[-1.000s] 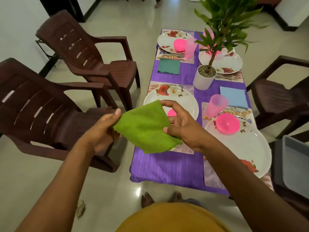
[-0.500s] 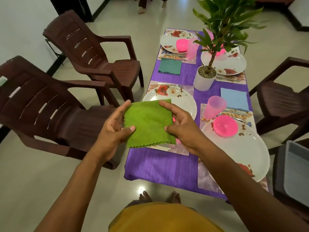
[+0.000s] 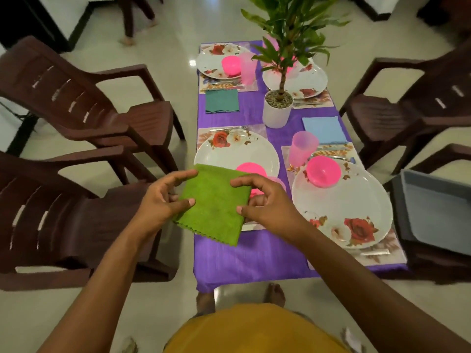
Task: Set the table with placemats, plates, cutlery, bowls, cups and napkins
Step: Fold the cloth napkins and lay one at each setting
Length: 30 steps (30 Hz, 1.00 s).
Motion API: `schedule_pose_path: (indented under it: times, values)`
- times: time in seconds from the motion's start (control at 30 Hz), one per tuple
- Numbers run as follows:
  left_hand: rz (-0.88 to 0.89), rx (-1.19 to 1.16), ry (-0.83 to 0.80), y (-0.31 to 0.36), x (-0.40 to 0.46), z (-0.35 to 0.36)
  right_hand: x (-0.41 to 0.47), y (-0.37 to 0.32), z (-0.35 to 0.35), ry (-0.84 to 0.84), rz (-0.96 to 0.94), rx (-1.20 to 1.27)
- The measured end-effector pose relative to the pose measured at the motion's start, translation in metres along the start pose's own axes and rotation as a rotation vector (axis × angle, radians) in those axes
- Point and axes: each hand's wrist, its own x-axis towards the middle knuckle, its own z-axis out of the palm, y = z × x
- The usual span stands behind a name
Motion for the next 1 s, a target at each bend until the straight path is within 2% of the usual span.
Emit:
schedule_pose_path:
  times: [0.2, 0.33, 0.47, 0.57, 0.73, 0.87, 1.0]
  values:
    - [-0.013, 0.166, -0.231, -0.015, 0.033, -0.023, -0.02, 0.025, 0.034, 0.197, 0.088, 0.042]
    - [0.009, 0.281, -0.425, -0.037, 0.045, -0.026, -0.044, 0.052, 0.059, 0.403, 0.146, -0.01]
    - [-0.059, 0.39, -0.691, -0.059, 0.041, -0.003, -0.073, 0.09, 0.078, 0.574, 0.249, -0.009]
    - [-0.044, 0.532, -0.845, -0.083, 0.036, 0.024, -0.089, 0.119, 0.091, 0.676, 0.349, 0.002]
    - [0.068, 0.742, -0.931, -0.103, 0.039, 0.055, -0.102, 0.159, 0.1, 0.808, 0.478, -0.052]
    - [0.253, 0.874, -1.001, -0.108, 0.051, 0.073, -0.102, 0.186, 0.102, 0.801, 0.588, -0.139]
    - [0.348, 1.006, -1.045, -0.12, 0.059, 0.079, -0.1, 0.197, 0.102, 0.774, 0.643, -0.225]
